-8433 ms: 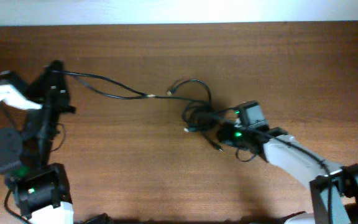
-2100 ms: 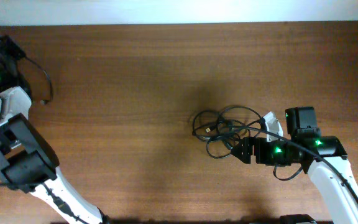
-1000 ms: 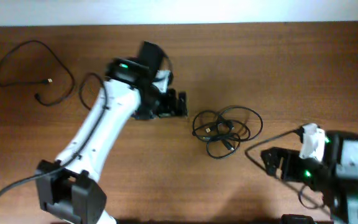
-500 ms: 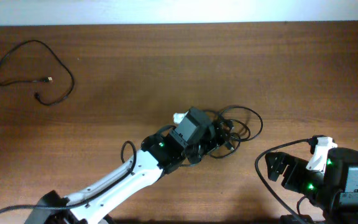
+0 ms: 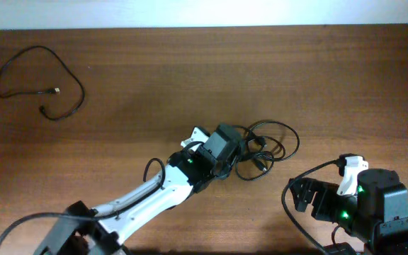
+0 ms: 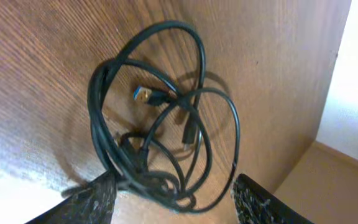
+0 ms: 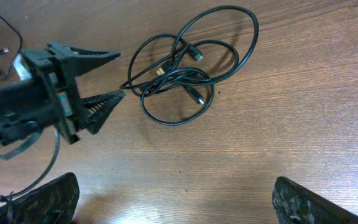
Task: Untangle cables
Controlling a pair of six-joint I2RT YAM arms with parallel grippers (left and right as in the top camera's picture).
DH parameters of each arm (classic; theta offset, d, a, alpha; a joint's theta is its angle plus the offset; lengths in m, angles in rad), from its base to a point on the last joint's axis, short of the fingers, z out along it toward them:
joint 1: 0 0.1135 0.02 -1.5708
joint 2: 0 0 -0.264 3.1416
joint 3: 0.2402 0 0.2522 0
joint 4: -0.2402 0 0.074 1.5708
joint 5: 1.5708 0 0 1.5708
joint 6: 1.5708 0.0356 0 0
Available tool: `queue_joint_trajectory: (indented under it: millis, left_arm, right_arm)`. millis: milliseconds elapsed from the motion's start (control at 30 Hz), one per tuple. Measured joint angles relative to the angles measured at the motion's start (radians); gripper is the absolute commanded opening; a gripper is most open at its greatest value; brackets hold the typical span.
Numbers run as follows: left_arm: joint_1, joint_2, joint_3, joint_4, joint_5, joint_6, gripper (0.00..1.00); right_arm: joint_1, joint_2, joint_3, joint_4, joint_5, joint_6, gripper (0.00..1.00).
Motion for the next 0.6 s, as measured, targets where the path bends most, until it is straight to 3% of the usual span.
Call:
queue_joint_trajectory:
  millis: [67, 100, 133, 267, 367, 433, 467, 533, 567, 600]
  left_arm:
    - [0.0, 0.057, -0.003, 0.056, -0.012, 0.0, 0.56]
    - [0.0, 0.088, -0.003, 0.098, -0.014, 0.0, 0.34]
    - [0.0, 0.135, -0.003, 0.134, -0.015, -0.003, 0.01]
    - [0.027, 0.174, -0.005, 0.176, -0.032, 0.06, 0.0]
    - [0.121, 0.062, -0.009, 0.235, -0.004, 0.355, 0.0]
    - [0.134, -0.176, -0.01, 0.275, 0.105, 0.682, 0.0]
    - [0.134, -0.25, -0.007, 0.235, 0.13, 0.745, 0.0]
    - [0.134, -0.344, -0.007, 0.213, 0.152, 0.793, 0.0]
    - [0.134, -0.383, -0.007, 0.213, 0.16, 0.791, 0.0]
    - [0.134, -0.392, -0.007, 0.214, 0.163, 0.785, 0.0]
  right_arm:
    - [0.0, 0.0, 0.0, 0.006, 0.0, 0.004, 0.99]
    - [0.001, 0.0, 0.0, 0.006, 0.0, 0.006, 0.99]
    - [0.001, 0.0, 0.0, 0.006, 0.0, 0.005, 0.99]
    - [0.001, 0.0, 0.0, 0.014, 0.0, 0.005, 0.99]
    - [0.001, 0.0, 0.0, 0.018, -0.04, 0.058, 0.99]
    - [0.0, 0.0, -0.005, 0.059, -0.083, 0.192, 0.97]
    - [0.002, 0.004, -0.005, 0.092, -0.112, 0.221, 0.94]
    - [0.002, 0.01, -0.01, 0.191, -0.206, 0.261, 0.88]
    - [0.003, 0.01, -0.01, 0.209, -0.258, 0.335, 0.78]
    - [0.003, 0.01, -0.009, 0.209, -0.269, 0.364, 0.75]
